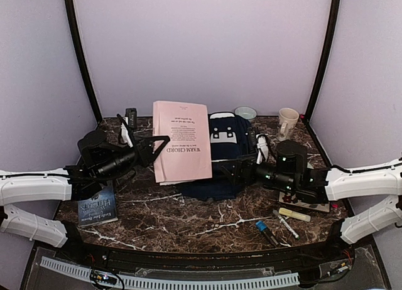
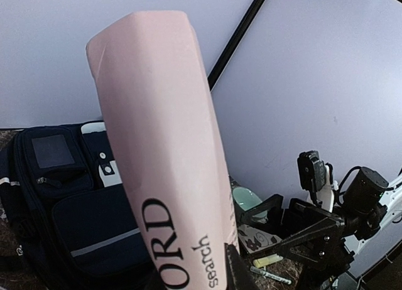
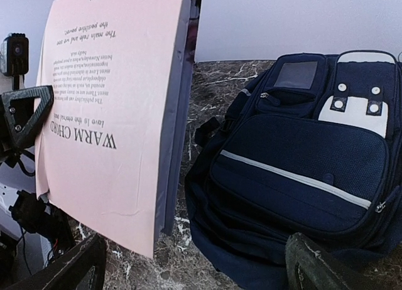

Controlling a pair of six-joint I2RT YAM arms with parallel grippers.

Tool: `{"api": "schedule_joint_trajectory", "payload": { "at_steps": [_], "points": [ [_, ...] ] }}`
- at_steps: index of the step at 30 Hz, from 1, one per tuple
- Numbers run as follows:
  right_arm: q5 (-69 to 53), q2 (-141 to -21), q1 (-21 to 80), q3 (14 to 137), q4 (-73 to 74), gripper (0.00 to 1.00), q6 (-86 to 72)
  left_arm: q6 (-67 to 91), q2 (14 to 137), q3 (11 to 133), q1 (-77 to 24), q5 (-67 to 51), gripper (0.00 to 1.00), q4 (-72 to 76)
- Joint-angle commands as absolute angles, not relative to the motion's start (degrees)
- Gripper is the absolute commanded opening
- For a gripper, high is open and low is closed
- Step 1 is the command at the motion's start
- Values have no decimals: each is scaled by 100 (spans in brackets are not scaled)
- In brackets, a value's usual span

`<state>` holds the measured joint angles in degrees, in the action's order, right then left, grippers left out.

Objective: Pack the student bag
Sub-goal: Pass from the left arm to the right

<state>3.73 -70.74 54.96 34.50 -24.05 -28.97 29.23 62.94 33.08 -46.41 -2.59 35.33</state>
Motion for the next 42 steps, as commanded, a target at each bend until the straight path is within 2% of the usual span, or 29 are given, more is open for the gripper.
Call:
{"api": "schedule_joint_trajectory", "payload": {
  "at_steps": [1, 8, 21, 30, 33, 38, 42],
  "points": [
    [539, -6883, 5384, 3266, -2783, 100, -2908, 2887, 6422, 3670, -4658, -11, 0, 4389],
    [325, -6856, 5326, 3129, -3549, 100, -3025, 3274, 6616, 3722, -4660, 42, 0, 4894],
    [-1113, -7661, 5324, 3192, -5352, 100, -3782, 3817, 6722, 3481, -4659, -1174, 0, 6123],
    [-2060, -8198, 5325, 3266, -6693, 100, -4277, 4251, 6700, 3345, -4663, -1540, 0, 6622],
    [-2309, -8233, 5331, 3279, -7072, 95, -4403, 4342, 6639, 3291, -4658, -1601, 0, 6706],
    [-2639, -8323, 5329, 3368, -7621, 80, -4575, 4487, 6603, 3130, -4658, -1725, 0, 7084],
    [-2770, -8471, 5328, 3560, -7758, 60, -4661, 4509, 6609, 3080, -4659, -1749, 0, 7235]
  ]
}}
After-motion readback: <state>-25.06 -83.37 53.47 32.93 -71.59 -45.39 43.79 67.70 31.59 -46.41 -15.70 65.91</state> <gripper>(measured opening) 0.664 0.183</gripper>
